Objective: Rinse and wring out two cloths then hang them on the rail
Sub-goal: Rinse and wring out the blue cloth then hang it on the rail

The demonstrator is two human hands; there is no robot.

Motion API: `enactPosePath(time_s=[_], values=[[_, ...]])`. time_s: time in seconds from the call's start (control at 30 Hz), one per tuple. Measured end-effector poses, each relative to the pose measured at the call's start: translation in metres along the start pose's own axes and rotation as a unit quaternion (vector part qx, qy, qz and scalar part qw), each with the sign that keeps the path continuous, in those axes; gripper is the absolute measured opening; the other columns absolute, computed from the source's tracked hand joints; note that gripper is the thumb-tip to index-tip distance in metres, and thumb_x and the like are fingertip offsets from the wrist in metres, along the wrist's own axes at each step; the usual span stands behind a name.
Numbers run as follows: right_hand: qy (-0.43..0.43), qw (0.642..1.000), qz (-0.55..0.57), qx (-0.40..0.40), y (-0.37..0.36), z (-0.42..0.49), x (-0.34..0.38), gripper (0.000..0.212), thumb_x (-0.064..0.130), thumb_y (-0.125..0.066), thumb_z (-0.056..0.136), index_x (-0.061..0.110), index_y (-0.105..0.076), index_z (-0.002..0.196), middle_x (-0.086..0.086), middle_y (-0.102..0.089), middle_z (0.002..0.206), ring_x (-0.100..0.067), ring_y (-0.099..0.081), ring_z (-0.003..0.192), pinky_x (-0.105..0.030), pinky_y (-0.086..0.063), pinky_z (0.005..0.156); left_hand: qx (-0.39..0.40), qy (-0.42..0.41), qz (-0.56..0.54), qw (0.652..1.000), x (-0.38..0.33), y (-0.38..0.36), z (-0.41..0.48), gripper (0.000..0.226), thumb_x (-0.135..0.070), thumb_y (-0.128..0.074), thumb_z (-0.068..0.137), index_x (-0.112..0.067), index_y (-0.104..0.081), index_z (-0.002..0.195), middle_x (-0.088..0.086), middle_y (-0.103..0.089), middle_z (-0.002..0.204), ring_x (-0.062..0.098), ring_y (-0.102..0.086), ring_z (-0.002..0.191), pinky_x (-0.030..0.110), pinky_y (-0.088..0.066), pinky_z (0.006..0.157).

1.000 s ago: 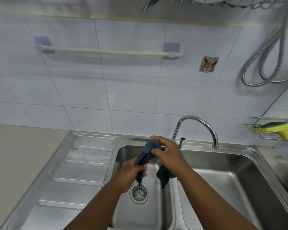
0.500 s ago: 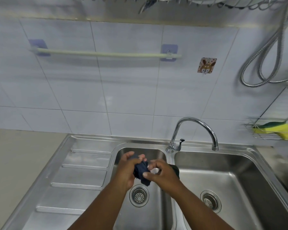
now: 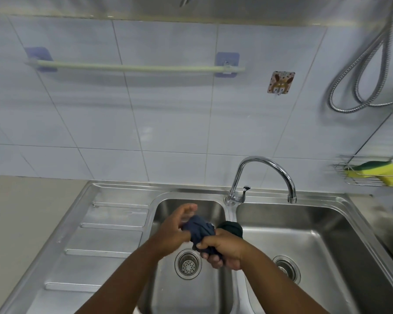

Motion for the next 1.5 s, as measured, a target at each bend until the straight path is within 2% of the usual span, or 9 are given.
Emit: enactPosePath(time_s=[0.2,0.43,0.57,0.7,0.8,1.0,1.2,1.33,1.5], values=[[-0.053,0.993,0.057,0.085,0.003,0.001,-0.008,0.009,0.017,-0.065,0.075,0.012,-0.057,0.076,-0.001,-0.047,0.055,-0.004,-0.033,0.036,-0.014,-0.025,0.034,0.064,-0.198,0.484,0.85,0.012,-0.021,-0.014,0.084,-0.021,-0.066,0.072,-0.024,-0.028,0.147,-0.002,-0.046,0.142,0.013,-0.05,0.119,0.029,-0.049,0.095],[-0.034,0.984,-0.177,0.008,-0.004,0.005,-0.008,0.021,0.03,-0.077,0.071,0.019,-0.059,0.074,-0.001,-0.051,0.056,-0.009,-0.039,0.041,-0.021,-0.032,0.04,0.044,-0.223,0.575,0.786,0.021,-0.015,0.002,0.021,-0.042,-0.059,0.076,-0.021,-0.06,0.076,-0.003,-0.062,0.06,0.016,-0.058,0.047,0.026,-0.05,0.045],[0.034,0.872,-0.479,-0.092,-0.006,0.009,0.002,0.016,0.034,-0.07,0.076,0.022,-0.059,0.074,0.0,-0.06,0.075,-0.017,-0.06,0.075,-0.032,-0.052,0.071,0.125,-0.071,0.556,0.819,0.04,-0.019,0.01,0.032,-0.046,-0.054,0.083,-0.018,-0.068,0.087,0.004,-0.071,0.079,0.021,-0.067,0.071,0.034,-0.058,0.072],[0.122,0.724,-0.654,-0.181,-0.015,0.008,0.006,0.022,0.032,-0.059,0.087,0.012,-0.066,0.094,-0.005,-0.063,0.08,-0.019,-0.057,0.071,-0.031,-0.046,0.065,0.215,0.091,0.434,0.87,0.051,-0.027,0.012,0.028,-0.033,-0.071,0.076,-0.01,-0.071,0.092,-0.001,-0.063,0.073,0.016,-0.062,0.071,0.035,-0.056,0.078],[0.167,0.689,-0.674,-0.21,-0.02,0.007,0.001,0.032,0.036,-0.058,0.085,0.011,-0.059,0.105,-0.01,-0.07,0.091,-0.019,-0.05,0.067,-0.027,-0.035,0.053,0.227,0.12,0.381,0.888,0.052,-0.028,0.011,0.025,-0.025,-0.073,0.074,-0.007,-0.07,0.09,-0.004,-0.059,0.066,0.014,-0.059,0.067,0.034,-0.054,0.076],[0.187,0.754,-0.592,-0.214,-0.012,0.001,0.002,0.039,0.038,-0.06,0.083,0.018,-0.047,0.113,-0.007,-0.067,0.092,-0.016,-0.051,0.068,-0.024,-0.035,0.048,0.13,0.061,0.441,0.886,0.057,-0.024,0.012,0.033,-0.031,-0.07,0.077,-0.013,-0.061,0.102,0.003,-0.067,0.091,0.018,-0.065,0.081,0.035,-0.056,0.079],[0.01,0.978,-0.144,-0.15,0.001,-0.002,-0.006,0.01,0.025,-0.062,0.077,0.02,-0.055,0.071,-0.003,-0.05,0.059,-0.014,-0.04,0.045,-0.023,-0.032,0.045,0.0,-0.164,0.442,0.882,0.04,-0.024,-0.007,0.062,-0.015,-0.06,0.077,-0.02,-0.041,0.136,-0.002,-0.052,0.131,0.014,-0.054,0.107,0.029,-0.051,0.087],[-0.084,0.994,0.067,0.009,-0.008,-0.004,-0.017,0.017,0.027,-0.066,0.081,0.016,-0.059,0.07,0.002,-0.042,0.052,-0.006,-0.026,0.036,-0.017,-0.018,0.036,-0.025,-0.21,0.489,0.846,0.035,-0.023,-0.013,0.048,-0.016,-0.053,0.08,-0.018,-0.047,0.128,-0.001,-0.057,0.114,0.013,-0.056,0.09,0.026,-0.052,0.073],[-0.05,0.998,-0.045,-0.004,-0.017,-0.001,-0.014,0.023,0.022,-0.078,0.071,0.018,-0.055,0.07,-0.001,-0.038,0.051,-0.009,-0.028,0.039,-0.017,-0.02,0.038,0.01,-0.267,0.548,0.793,0.021,-0.018,-0.008,0.014,-0.034,-0.06,0.078,-0.023,-0.054,0.073,-0.004,-0.055,0.063,0.013,-0.05,0.049,0.024,-0.042,0.042]])
Point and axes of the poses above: each hand's wrist, its own z-axis towards the middle knuckle, its own y-axis out of the back of the hand, x = y × z, the point moved 5 cm from there along z, towards the middle knuckle
